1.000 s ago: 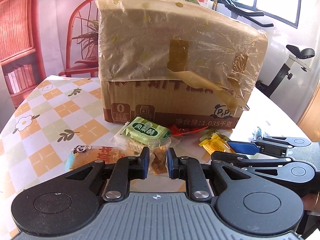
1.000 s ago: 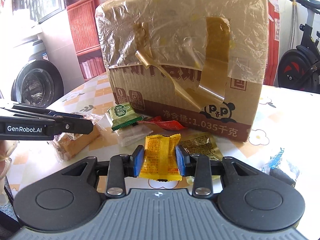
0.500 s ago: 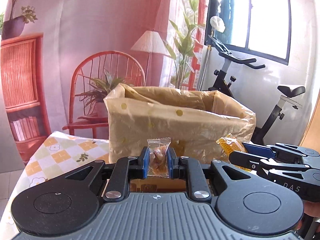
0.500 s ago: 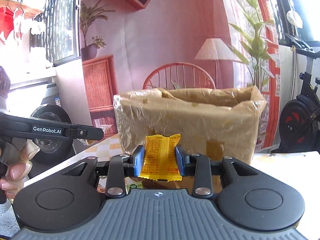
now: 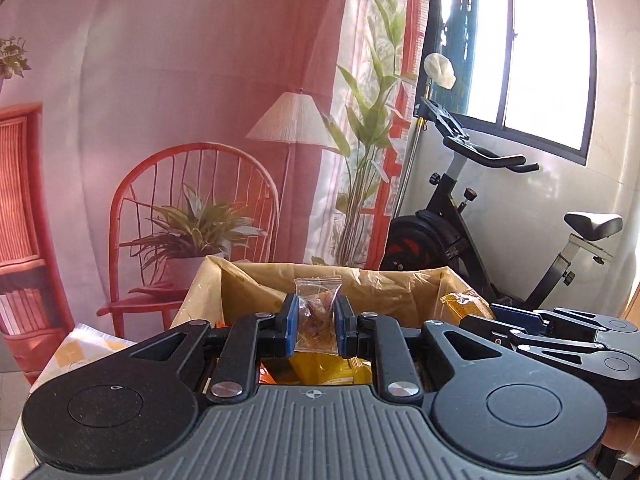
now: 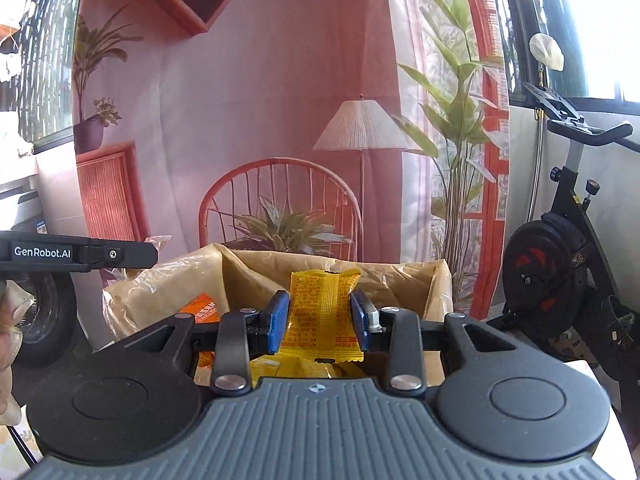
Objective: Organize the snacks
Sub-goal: 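Carry both packets over the box and open both tools to drop them, then grasp the bread loaf packet with the left tool while the right grasps the red sausage packet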
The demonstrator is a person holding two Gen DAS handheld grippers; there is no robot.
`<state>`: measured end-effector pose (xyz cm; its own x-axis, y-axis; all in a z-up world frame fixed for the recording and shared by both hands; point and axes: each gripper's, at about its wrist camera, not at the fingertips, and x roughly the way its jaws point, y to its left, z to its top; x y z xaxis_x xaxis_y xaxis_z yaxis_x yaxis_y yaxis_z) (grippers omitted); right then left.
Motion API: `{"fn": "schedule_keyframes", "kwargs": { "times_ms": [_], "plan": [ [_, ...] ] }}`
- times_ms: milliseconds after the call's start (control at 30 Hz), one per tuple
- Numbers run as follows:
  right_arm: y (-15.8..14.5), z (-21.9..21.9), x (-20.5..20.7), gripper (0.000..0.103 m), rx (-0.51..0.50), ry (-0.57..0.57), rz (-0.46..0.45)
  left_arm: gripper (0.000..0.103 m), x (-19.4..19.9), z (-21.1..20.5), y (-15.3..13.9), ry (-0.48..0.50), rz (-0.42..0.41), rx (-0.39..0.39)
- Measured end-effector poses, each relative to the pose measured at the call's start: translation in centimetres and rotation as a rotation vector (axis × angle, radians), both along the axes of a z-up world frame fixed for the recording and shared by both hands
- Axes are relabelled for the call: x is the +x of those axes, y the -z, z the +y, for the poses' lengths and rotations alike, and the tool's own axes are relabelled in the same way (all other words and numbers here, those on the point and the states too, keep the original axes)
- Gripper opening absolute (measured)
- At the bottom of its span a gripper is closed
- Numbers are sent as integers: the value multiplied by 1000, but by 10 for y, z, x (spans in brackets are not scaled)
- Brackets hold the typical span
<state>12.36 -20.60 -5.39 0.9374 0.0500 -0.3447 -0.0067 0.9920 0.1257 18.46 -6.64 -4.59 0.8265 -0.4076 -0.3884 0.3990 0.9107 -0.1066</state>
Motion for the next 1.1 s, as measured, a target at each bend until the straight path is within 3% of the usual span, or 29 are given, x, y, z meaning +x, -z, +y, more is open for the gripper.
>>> {"fn": "schedule_keyframes", "kwargs": {
  "times_ms": [67, 133, 200, 500, 633, 833, 1100],
  "plan": [
    [4, -3, 6, 39, 12, 6, 25, 21, 7, -4, 7, 33, 6, 11],
    [9, -5, 7, 44, 10, 22, 35, 29, 10, -7, 13, 4, 20, 49],
    [10, -7, -1, 58, 12, 27, 10, 36, 10, -4, 17, -17, 38, 49],
    [6, -9, -53, 58, 121, 25, -48, 36, -22, 45, 16, -1, 59, 69],
    [15, -2, -76, 59, 162, 16, -53, 37, -55, 66, 16, -17, 32, 129],
    [45, 23, -102, 59, 196, -40, 15, 37, -91, 97, 36, -37, 36, 153],
    [95, 48, -102, 58, 243, -104, 194, 37, -99, 128, 82, -114, 122, 158]
  ]
}}
